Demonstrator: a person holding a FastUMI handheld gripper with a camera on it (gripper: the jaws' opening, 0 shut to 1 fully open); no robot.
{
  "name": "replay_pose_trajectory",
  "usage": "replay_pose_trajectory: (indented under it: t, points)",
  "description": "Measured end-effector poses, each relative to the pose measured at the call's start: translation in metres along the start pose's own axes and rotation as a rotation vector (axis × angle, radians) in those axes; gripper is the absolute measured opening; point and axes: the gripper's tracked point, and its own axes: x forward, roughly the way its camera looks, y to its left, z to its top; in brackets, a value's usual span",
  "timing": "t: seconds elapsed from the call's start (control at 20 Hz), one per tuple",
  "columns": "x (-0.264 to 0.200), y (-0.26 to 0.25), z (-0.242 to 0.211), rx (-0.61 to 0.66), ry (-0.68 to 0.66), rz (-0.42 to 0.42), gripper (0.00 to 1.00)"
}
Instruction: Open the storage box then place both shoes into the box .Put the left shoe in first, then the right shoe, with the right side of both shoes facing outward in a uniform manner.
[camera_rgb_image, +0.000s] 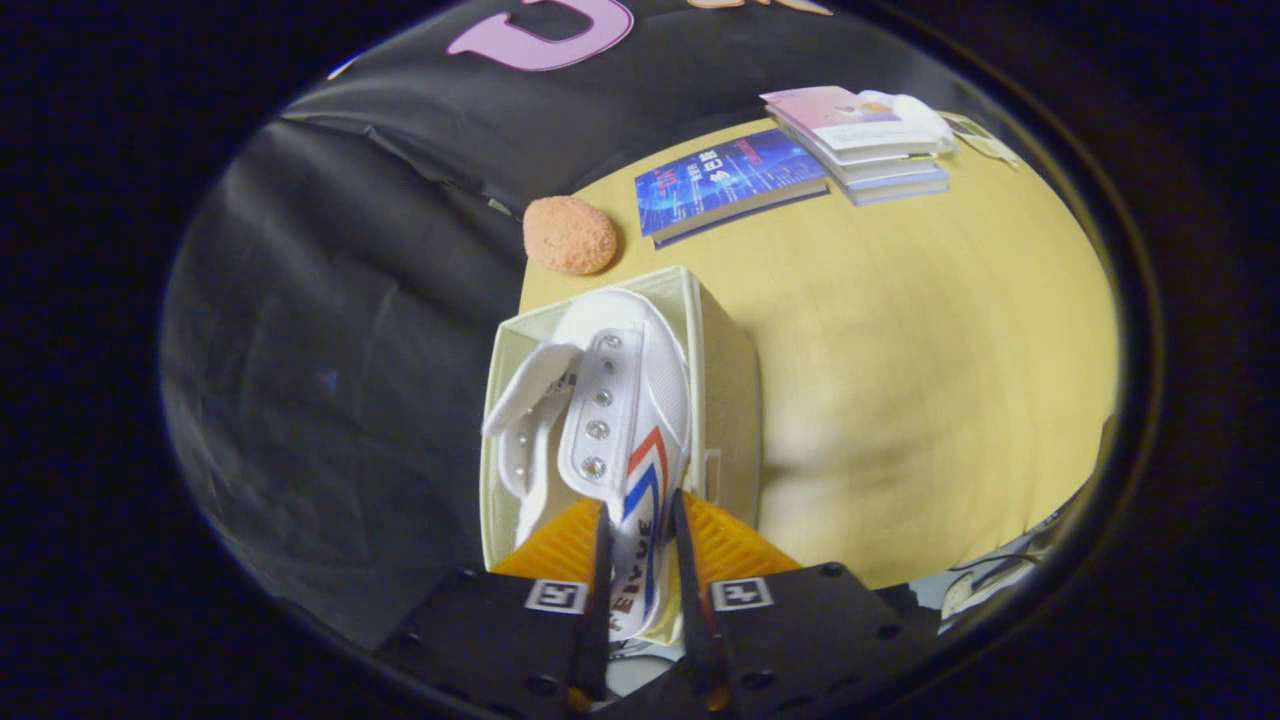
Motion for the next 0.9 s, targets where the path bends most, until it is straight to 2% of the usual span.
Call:
replay_pose_trajectory:
  t: [0.05, 0.3, 0.55, 0.7, 0.9]
  points:
    - [-0.003, 0.009, 0.005, 0.017, -0.005, 0.029, 0.41]
    - [-0.015, 0.019, 0.029, 0.014, -0.067, 0.050, 0.41]
    - [-0.038, 0.007, 0.061, 0.021, -0.151, 0.043, 0.40]
    - [-0.064, -0.005, 0.096, -0.017, -0.278, 0.014, 0.40]
    - [-0.127, -0.019, 0.165, -0.120, -0.550, -0.057, 0.40]
